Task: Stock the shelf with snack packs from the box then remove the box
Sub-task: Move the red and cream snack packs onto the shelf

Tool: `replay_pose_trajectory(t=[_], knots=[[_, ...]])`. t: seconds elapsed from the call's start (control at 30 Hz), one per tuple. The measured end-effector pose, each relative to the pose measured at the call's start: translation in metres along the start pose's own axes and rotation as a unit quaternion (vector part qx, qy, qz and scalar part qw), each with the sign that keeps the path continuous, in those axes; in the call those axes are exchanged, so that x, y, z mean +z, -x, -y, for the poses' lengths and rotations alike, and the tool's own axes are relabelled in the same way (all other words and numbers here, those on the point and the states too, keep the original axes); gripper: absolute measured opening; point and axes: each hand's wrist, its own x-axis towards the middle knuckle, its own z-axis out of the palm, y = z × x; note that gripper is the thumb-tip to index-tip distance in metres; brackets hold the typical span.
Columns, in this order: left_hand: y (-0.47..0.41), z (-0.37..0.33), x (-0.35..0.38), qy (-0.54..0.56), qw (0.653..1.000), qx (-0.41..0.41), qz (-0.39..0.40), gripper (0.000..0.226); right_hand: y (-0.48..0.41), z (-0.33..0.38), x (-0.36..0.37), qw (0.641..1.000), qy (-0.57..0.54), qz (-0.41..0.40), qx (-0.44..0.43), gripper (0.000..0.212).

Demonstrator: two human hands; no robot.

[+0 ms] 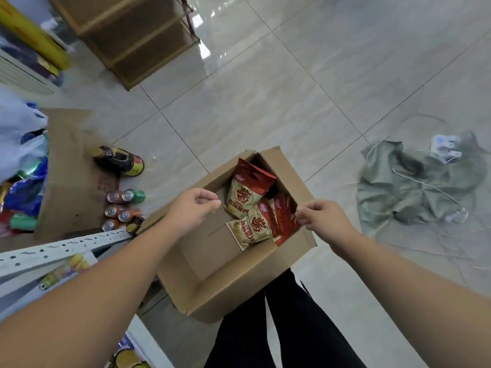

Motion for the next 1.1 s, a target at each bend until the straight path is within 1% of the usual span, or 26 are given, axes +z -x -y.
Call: replay_pose_trajectory(t=[0.17, 0.3, 0.33, 0.4, 0.53, 0.63, 0.73, 0.83, 0.87, 0.9, 0.93, 0.97, 1.0, 1.03, 1.1], knots=[[-0.065, -0.006, 0.031, -0.040, 0.999, 0.014, 0.030, 0.017, -0.039, -0.041, 0.005, 0.999, 0.023, 0.001, 0.036, 0.014], [-0.106, -0.011, 0.051, -0.059, 0.997, 0.023, 0.047, 0.022, -0.063, -0.055, 0.010, 0.998, 0.034, 0.016, 0.044, 0.026], [-0.116, -0.012, 0.055, -0.062, 0.996, 0.025, 0.052, 0.022, -0.068, -0.056, 0.013, 0.998, 0.038, 0.017, 0.051, 0.026], [-0.132, -0.012, 0.061, -0.059, 0.996, 0.026, 0.058, 0.023, -0.079, -0.060, 0.018, 0.997, 0.046, 0.017, 0.060, 0.022], [-0.160, -0.009, 0.073, -0.042, 0.997, 0.028, 0.063, 0.024, -0.097, -0.057, 0.032, 0.995, 0.087, -0.001, 0.058, 0.021], [-0.172, -0.006, 0.083, -0.067, 0.994, 0.045, 0.072, 0.034, -0.110, -0.059, 0.046, 0.993, 0.101, -0.001, 0.056, 0.014], [-0.183, -0.002, 0.092, -0.100, 0.990, 0.056, 0.077, 0.046, -0.124, -0.065, 0.059, 0.993, 0.104, 0.000, 0.062, 0.026], [-0.191, 0.001, 0.099, -0.137, 0.984, 0.074, 0.084, 0.051, -0.135, -0.071, 0.069, 0.991, 0.116, 0.006, 0.063, 0.039], [-0.194, 0.003, 0.102, -0.149, 0.982, 0.079, 0.086, 0.053, -0.138, -0.072, 0.072, 0.990, 0.126, 0.007, 0.065, 0.040], [-0.197, 0.004, 0.104, -0.160, 0.980, 0.083, 0.087, 0.054, -0.142, -0.075, 0.074, 0.988, 0.142, 0.007, 0.063, 0.034], [-0.199, 0.006, 0.106, -0.170, 0.978, 0.090, 0.085, 0.055, -0.146, -0.080, 0.076, 0.985, 0.161, 0.005, 0.065, 0.021], [-0.202, 0.007, 0.108, -0.179, 0.976, 0.099, 0.081, 0.054, -0.149, -0.082, 0.078, 0.983, 0.173, -0.002, 0.060, 0.016], [-0.205, 0.009, 0.110, -0.193, 0.972, 0.112, 0.077, 0.054, -0.154, -0.086, 0.079, 0.981, 0.183, -0.008, 0.061, 0.023], [-0.208, 0.011, 0.112, -0.213, 0.966, 0.126, 0.076, 0.052, -0.157, -0.088, 0.081, 0.980, 0.191, -0.010, 0.060, 0.025], [-0.213, 0.014, 0.115, -0.261, 0.951, 0.146, 0.083, 0.048, -0.162, -0.091, 0.083, 0.976, 0.211, -0.004, 0.057, 0.021]])
